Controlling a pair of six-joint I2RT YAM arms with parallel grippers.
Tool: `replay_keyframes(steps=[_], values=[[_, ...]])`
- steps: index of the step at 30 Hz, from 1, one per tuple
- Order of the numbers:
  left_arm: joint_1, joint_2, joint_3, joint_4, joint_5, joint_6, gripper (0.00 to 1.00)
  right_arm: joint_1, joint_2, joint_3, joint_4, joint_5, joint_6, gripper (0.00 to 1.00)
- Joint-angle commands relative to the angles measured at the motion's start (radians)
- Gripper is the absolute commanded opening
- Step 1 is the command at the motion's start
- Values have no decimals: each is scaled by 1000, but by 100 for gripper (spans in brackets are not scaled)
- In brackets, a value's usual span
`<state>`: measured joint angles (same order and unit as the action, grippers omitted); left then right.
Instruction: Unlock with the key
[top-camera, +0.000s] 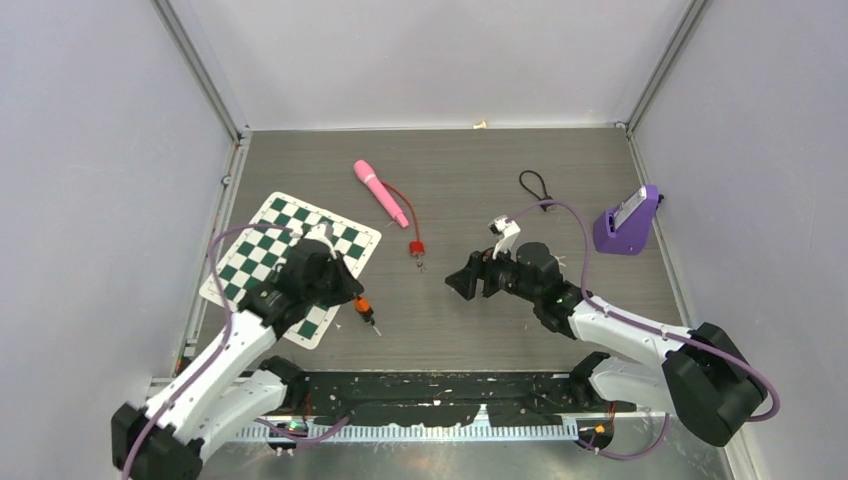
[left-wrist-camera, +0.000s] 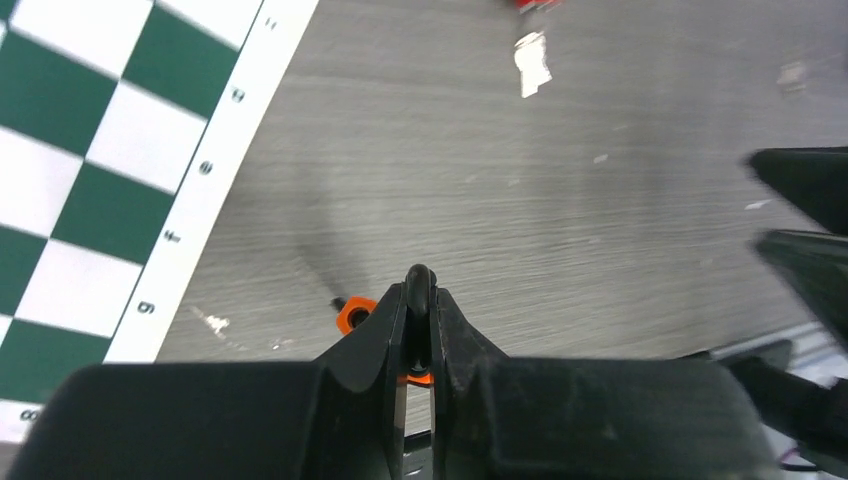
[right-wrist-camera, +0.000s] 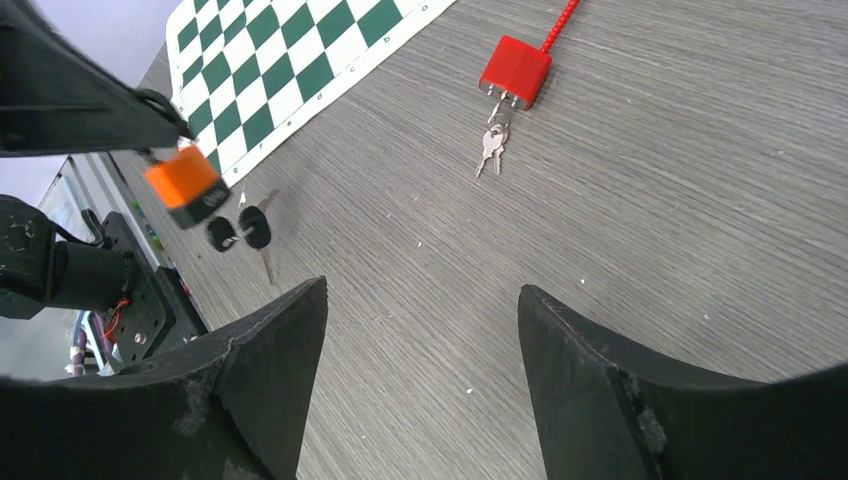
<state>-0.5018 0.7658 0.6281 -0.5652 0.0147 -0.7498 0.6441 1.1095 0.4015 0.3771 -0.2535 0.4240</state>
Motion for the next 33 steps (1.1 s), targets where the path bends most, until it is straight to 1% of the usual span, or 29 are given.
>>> replay_keyframes(steps=[1,4,6,9,11,13,15,19,21,23,24,26,28,29,30,31,32,33], values=[[3,159,32,-12,-34,6,10,-2,-2,27,56,-30,0,76],[3,289,63,21,-61,-1,10,-1,-11,11,67,-36,1,76],[3,364,90,48,-67,-2,10,0,-5,9,81,-67,4,76],[3,484,125,140,-67,4,11,1,15,3,110,-98,18,75],[6,571,145,209,-41,10,12,4,32,1,133,-110,28,75],[13,650,160,291,36,18,12,5,50,0,160,-130,39,74],[21,709,158,372,78,8,12,10,72,2,187,-158,52,72],[30,787,156,481,84,13,17,22,111,4,229,-180,65,70],[34,807,161,501,60,34,22,22,117,0,236,-176,65,70],[41,814,164,509,30,54,31,23,117,-1,236,-168,59,70],[47,810,166,511,21,64,37,23,115,0,234,-159,56,70],[62,788,171,498,-4,71,55,23,107,1,217,-145,45,70],[70,749,178,478,-5,81,70,23,89,4,181,-109,28,71],[71,720,186,462,-5,84,76,23,71,11,146,-95,15,71],[71,688,190,443,-6,85,80,23,62,17,125,-58,8,73],[71,655,194,430,-6,84,82,23,42,34,66,-36,-11,73],[71,615,203,391,-5,80,84,23,32,45,34,14,-34,75],[71,576,215,352,-5,78,84,21,14,71,-36,39,-46,75]])
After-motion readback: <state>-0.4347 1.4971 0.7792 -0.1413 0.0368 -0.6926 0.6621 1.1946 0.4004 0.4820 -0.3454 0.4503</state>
